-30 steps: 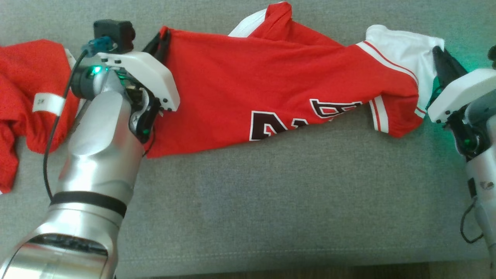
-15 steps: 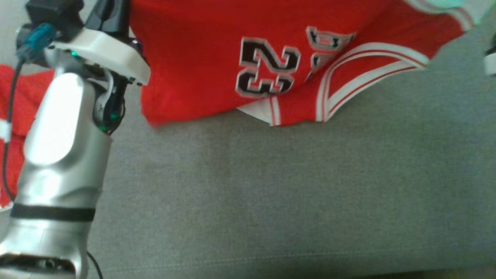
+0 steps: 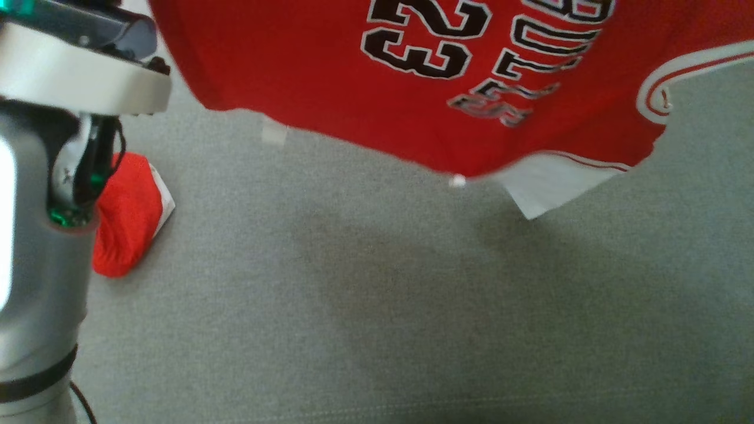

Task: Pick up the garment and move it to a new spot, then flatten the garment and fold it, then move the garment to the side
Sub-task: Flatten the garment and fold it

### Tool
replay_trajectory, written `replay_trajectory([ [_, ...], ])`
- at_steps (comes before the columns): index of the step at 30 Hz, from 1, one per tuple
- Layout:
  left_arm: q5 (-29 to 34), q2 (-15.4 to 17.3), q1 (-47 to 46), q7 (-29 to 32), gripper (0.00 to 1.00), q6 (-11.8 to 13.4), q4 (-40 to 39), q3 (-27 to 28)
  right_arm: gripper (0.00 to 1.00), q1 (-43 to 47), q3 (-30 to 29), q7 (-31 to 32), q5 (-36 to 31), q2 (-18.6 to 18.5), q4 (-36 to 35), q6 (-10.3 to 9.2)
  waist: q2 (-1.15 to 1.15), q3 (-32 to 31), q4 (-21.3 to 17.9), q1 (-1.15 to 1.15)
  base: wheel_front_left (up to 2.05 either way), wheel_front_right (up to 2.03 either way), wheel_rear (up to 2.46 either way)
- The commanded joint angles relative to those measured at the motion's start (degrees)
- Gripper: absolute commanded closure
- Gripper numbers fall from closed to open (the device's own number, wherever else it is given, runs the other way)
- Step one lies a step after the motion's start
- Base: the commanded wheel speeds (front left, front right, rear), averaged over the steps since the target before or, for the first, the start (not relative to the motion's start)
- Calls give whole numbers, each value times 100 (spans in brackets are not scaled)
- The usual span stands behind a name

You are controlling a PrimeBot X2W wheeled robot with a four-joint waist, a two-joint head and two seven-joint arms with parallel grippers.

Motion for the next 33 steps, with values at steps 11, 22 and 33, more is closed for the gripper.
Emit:
replay_trajectory([
  [11,3,380,-130,579,100,153,-857,218,100,-757,223,293,367,-369,224,-5,0,-46,-80,0,0,0,0],
  [22,-162,37,-1146,159,100,24,555,148,100,-1807,885,-416,437,-344,1693,-5,0,739,26,0,0,0,0],
  [33,-188,-469,-3014,-1061,100,-99,3236,199,100,-4084,1980,-1652,598,220,4104,-5,0,1204,127,0,0,0,0],
])
